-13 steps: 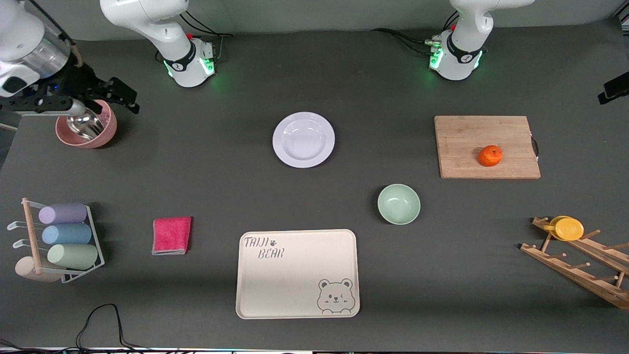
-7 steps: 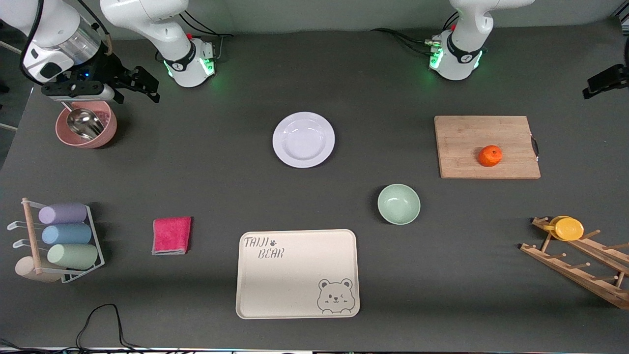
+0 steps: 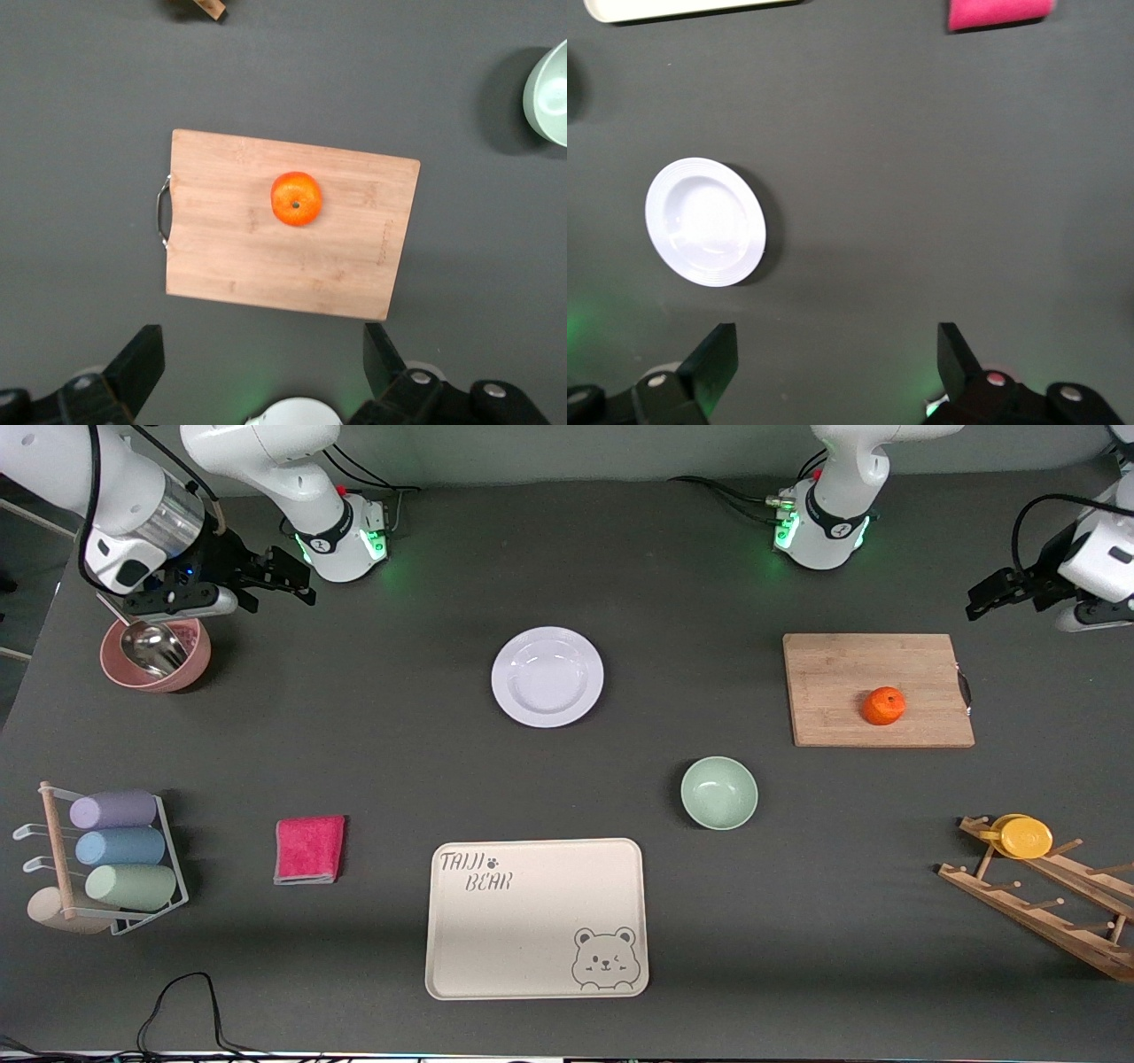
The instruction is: Place orange and plate with both arms
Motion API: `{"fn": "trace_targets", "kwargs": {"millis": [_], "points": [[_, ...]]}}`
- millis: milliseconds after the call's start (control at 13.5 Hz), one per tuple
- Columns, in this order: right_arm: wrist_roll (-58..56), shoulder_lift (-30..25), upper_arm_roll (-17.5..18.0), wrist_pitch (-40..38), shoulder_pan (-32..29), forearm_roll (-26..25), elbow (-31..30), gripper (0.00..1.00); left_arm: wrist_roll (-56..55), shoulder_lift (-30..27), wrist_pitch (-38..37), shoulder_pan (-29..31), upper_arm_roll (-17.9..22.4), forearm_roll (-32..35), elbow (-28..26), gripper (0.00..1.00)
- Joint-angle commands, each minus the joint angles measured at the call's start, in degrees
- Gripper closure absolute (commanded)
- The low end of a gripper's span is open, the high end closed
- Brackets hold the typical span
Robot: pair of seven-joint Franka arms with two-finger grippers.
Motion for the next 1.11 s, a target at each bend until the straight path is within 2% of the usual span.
{"fn": "trace_targets", "kwargs": {"millis": [0,74,148,297,668,891,1039], "points": [[-7.1,-0.9,-1.8,5.2,0.6,8.5,-6.8,0.00,-1.3,0.2,9.9,-0.6,0.1,0.5,-7.9,0.00],[-10.3,-0.6,-2.5,7.4,0.6,11.4,-9.1,0.00,-1.3,1.6,14.1,-0.7,0.0,0.5,-9.8,0.00],[-14.3,1.0,-3.2,10.7,0.6,15.0,-11.9,0.00,-1.3,6.4,19.5,-0.7,0.0,0.5,-10.8,0.00],[-22.3,4.4,-4.8,13.6,0.6,23.5,-14.6,0.00,-1.3,12.3,27.4,-0.8,0.0,0.5,-12.2,0.00],[-45.6,14.7,-4.8,15.7,0.5,44.8,-18.8,0.00,-1.5,25.6,48.7,-1.0,-0.1,0.4,-17.4,0.00],[-60.2,22.6,-4.8,16.1,0.6,58.8,-21.1,0.00,-1.7,30.1,53.7,-2.0,-0.1,0.1,-18.7,0.00],[-63.8,26.5,-4.8,15.9,0.6,63.4,-21.5,0.00,-1.8,30.3,53.5,-2.1,-0.1,0.1,-18.7,0.00]]}}
